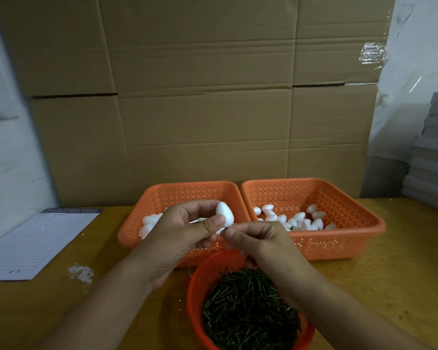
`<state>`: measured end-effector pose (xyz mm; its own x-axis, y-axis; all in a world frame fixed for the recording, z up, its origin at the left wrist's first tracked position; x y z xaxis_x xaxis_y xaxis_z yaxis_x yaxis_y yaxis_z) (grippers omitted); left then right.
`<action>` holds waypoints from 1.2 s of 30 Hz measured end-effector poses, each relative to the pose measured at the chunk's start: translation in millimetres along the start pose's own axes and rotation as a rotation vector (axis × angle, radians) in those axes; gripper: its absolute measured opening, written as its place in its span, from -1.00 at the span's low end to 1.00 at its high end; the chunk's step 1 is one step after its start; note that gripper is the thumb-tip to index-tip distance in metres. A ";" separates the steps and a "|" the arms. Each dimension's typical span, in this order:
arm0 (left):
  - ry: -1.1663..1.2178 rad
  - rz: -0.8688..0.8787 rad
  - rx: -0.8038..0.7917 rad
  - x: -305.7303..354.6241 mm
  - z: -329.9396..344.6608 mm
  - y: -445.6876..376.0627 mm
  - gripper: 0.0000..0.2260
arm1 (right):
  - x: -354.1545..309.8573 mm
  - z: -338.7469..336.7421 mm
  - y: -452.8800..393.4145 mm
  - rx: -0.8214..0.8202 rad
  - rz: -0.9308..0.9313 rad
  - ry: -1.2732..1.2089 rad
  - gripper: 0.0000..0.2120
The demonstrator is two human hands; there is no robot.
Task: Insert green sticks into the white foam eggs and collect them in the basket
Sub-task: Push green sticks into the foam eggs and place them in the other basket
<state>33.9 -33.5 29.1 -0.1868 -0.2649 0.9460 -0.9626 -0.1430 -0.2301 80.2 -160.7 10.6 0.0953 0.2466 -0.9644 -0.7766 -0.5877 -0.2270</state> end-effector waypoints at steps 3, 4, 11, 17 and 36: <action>0.004 0.005 -0.012 0.2 2.1 0.3 -0.73 | 1.4 0.5 -0.7 -0.003 0.021 -0.021 -0.83; 0.004 0.006 -0.013 0.0 2.1 0.5 -0.73 | 1.8 0.8 -1.0 -0.007 0.027 -0.025 -0.82; 0.023 0.001 0.009 -0.5 -0.5 -0.2 -0.74 | 3.7 -0.1 -1.8 -0.016 0.045 -0.029 -0.85; 0.019 0.004 0.008 -1.7 1.0 -0.4 -0.76 | 3.8 0.0 -2.0 -0.019 0.051 -0.028 -0.82; -0.009 0.006 0.057 -3.2 -3.8 -3.0 -0.76 | 4.1 -6.0 -1.8 0.022 0.048 -0.026 -0.87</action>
<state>36.6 -28.5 27.7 -0.1900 -0.2746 0.9426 -0.9487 -0.1957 -0.2482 85.7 -163.2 6.3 0.0416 0.2384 -0.9703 -0.7933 -0.5825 -0.1771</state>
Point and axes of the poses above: each hand's wrist, its own y-axis away from the middle knuckle, its own z-axis out of the palm, x = y × z, the point moved 9 cm from there along -y, towards the middle knuckle, and after that the axes turned 12 degrees about -y, right-handed, at the moved point
